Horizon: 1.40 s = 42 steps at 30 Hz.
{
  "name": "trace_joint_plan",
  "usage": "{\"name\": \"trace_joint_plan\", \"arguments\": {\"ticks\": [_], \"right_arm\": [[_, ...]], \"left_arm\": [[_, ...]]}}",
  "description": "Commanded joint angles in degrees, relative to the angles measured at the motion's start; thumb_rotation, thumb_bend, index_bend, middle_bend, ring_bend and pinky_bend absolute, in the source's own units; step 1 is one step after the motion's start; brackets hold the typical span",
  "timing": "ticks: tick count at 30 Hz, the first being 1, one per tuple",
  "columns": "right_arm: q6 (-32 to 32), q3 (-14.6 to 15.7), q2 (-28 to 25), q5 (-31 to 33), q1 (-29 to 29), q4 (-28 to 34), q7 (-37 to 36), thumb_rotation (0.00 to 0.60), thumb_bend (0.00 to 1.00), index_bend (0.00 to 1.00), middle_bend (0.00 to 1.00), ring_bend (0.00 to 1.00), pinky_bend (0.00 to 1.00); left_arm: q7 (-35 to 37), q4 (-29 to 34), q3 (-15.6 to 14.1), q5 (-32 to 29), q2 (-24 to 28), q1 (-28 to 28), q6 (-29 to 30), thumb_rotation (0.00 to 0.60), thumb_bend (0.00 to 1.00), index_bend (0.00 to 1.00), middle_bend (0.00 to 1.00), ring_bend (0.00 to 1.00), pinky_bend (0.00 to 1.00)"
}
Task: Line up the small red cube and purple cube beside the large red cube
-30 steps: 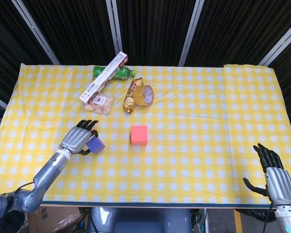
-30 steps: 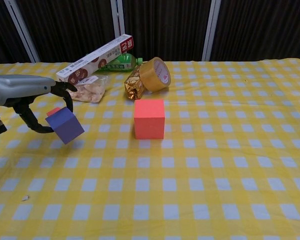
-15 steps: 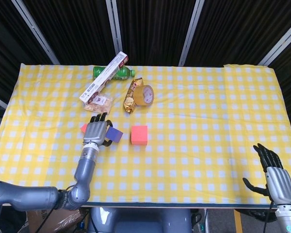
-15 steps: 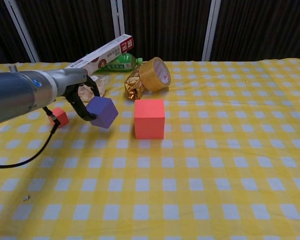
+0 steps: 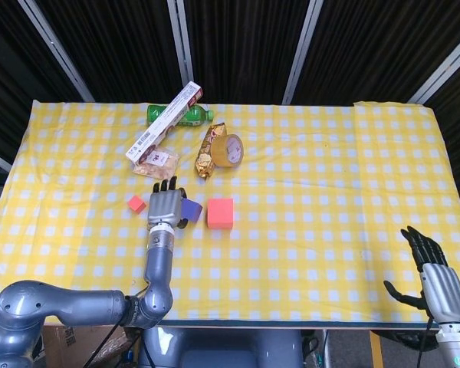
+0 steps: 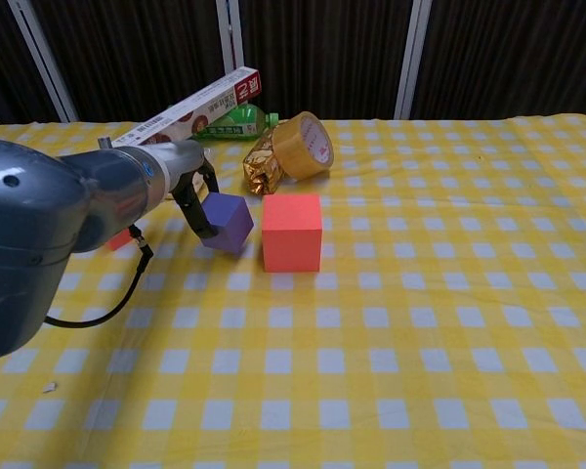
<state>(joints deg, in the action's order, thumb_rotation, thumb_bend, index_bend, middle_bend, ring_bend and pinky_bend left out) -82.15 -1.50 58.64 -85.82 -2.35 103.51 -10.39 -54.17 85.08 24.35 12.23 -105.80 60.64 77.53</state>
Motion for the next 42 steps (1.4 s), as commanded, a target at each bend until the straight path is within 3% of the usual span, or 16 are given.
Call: {"name": "trace_joint_plan", "arguments": {"ticks": [1,12,19,42], "right_arm": [[0.0,0.0,0.0,0.0,0.0,0.0,0.0,0.6,0.31,0.0,0.0,0.0,0.0],[-0.2,0.1,0.1,-0.4,0.0,-0.1,0.0,0.6,0.31,0.0,0.0,0.0,0.0],[-0.5,0.2,0.1,-0.7,0.1,-0.1,-0.3,0.6,0.31,0.0,0.0,0.0,0.0],[-1.2,0.2,0.2,-1.5,0.2,-0.6,-1.3,0.6,0.31,0.0,0.0,0.0,0.0]], "left_arm": [[0.1,-0.7,0.4,0.0,-0.9,-0.1,0.6,0.6,0.36,0.41,0.0,0.0,0.0],[0.4,-1.7,2.8,0.3,-3.1,0.2,2.1,0.6,0.36,0.41,0.0,0.0,0.0],[0.5,-1.1,6.6,-2.8,-5.3,0.3,4.9,0.6,0.36,0.41,0.0,0.0,0.0],[-1.3,-4.0,9.6,-3.8,-7.9,0.3,5.9,0.6,0.36,0.39,0.0,0.0,0.0]]}}
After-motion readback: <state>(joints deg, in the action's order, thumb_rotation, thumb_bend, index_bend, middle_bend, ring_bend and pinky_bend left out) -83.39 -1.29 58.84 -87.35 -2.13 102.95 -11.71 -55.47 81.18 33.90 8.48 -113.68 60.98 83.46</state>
